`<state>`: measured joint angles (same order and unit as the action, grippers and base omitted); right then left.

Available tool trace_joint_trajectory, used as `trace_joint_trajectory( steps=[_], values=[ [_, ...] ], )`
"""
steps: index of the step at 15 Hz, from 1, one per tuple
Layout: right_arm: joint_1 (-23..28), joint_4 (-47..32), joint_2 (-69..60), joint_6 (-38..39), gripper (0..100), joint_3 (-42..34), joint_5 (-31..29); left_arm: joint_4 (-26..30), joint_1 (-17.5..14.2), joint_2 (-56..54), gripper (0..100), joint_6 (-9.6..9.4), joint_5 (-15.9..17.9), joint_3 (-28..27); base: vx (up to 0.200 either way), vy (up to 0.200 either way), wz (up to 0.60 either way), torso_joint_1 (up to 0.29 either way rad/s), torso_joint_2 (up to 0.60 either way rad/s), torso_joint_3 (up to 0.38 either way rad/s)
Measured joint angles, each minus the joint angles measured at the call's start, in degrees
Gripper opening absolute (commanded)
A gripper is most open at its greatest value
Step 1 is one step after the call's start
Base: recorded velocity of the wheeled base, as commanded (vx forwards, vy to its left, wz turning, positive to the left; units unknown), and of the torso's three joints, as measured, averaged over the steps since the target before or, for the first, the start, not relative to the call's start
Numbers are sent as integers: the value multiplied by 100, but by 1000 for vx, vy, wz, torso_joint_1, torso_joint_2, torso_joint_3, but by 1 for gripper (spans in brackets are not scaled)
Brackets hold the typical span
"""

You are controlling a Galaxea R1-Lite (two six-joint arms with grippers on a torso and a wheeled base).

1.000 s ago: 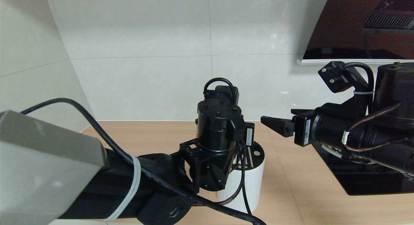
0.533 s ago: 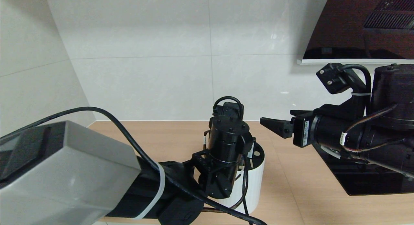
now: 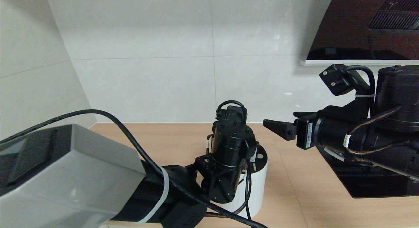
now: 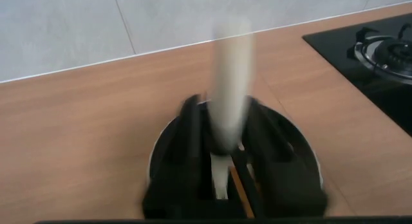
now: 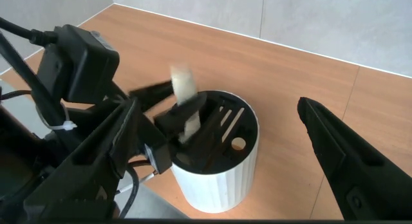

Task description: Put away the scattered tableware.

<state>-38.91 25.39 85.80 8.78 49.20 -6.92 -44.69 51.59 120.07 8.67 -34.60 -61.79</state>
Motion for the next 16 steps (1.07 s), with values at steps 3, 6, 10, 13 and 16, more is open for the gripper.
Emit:
trace_joint_trajectory(
  steps=[3, 6, 10, 13, 16],
  values=[
    [0, 0, 0, -41, 100, -6, 6, 0, 0, -13, 100, 2, 0, 0, 0, 0, 0, 0, 0, 0],
    [0, -2, 0, -44, 100, -6, 9, -2, 0, -24, 100, 2, 0, 0, 0, 0, 0, 0, 0, 0],
    [0, 13, -35, -41, 100, -6, 9, -132, 4, -293, 100, 63, 61, 69, 0, 0, 0, 0, 0, 0],
    [188, 26, -250, -35, 100, 9, 6, -450, 67, -1282, 100, -29, 753, 631, 0, 0, 0, 0, 0, 0],
    [422, 35, -628, -27, 100, -221, -10, -499, -85, -2588, 100, -343, 1279, 1248, 0, 0, 0, 0, 0, 0]
  ],
)
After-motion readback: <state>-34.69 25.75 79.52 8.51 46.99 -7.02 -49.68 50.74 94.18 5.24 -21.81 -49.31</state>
